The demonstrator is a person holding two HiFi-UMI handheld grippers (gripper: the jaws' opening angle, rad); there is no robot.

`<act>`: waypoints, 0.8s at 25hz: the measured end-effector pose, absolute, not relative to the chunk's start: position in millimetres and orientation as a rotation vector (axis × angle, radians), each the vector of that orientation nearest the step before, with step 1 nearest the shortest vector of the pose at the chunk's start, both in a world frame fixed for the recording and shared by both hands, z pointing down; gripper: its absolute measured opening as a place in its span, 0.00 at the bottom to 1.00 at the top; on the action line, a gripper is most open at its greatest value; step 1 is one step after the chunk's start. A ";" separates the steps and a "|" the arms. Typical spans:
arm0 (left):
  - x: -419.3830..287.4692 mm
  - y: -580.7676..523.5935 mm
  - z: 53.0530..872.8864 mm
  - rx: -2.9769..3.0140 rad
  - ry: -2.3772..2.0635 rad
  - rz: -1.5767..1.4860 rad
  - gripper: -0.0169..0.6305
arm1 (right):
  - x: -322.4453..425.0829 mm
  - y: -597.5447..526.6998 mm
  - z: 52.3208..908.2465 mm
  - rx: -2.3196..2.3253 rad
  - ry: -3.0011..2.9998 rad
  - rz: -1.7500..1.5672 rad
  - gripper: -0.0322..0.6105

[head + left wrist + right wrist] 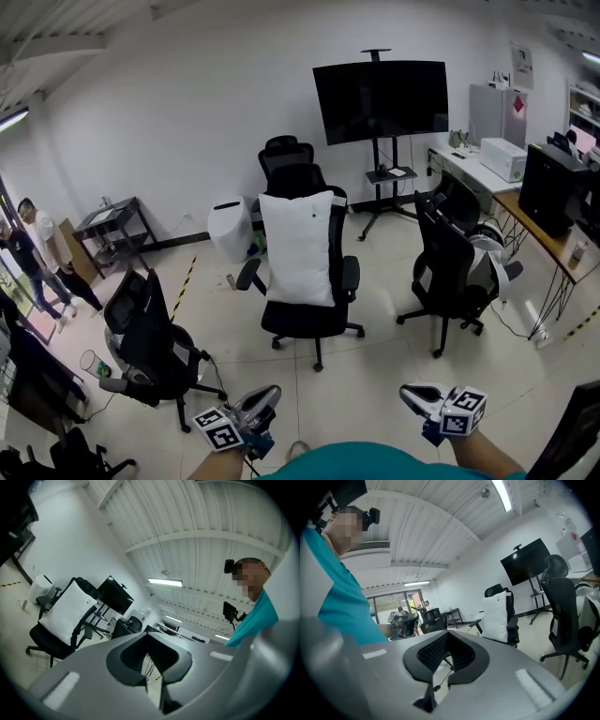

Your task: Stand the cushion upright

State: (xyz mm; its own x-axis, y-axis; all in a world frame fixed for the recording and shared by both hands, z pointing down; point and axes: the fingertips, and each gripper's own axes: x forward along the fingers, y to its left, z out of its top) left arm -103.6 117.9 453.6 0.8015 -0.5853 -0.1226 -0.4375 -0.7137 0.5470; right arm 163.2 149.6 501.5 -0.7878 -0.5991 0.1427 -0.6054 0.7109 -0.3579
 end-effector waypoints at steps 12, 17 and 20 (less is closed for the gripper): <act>-148.6 190.1 444.4 2.502 -0.792 -0.435 0.04 | 111.2 212.5 497.9 0.955 -2.958 0.656 0.05; -208.4 216.1 454.7 2.493 -0.745 -0.434 0.04 | 32.7 227.1 488.9 0.958 -2.983 0.683 0.05; -246.7 228.7 460.8 2.515 -0.721 -0.395 0.04 | -9.1 235.6 486.0 0.986 -2.984 0.689 0.05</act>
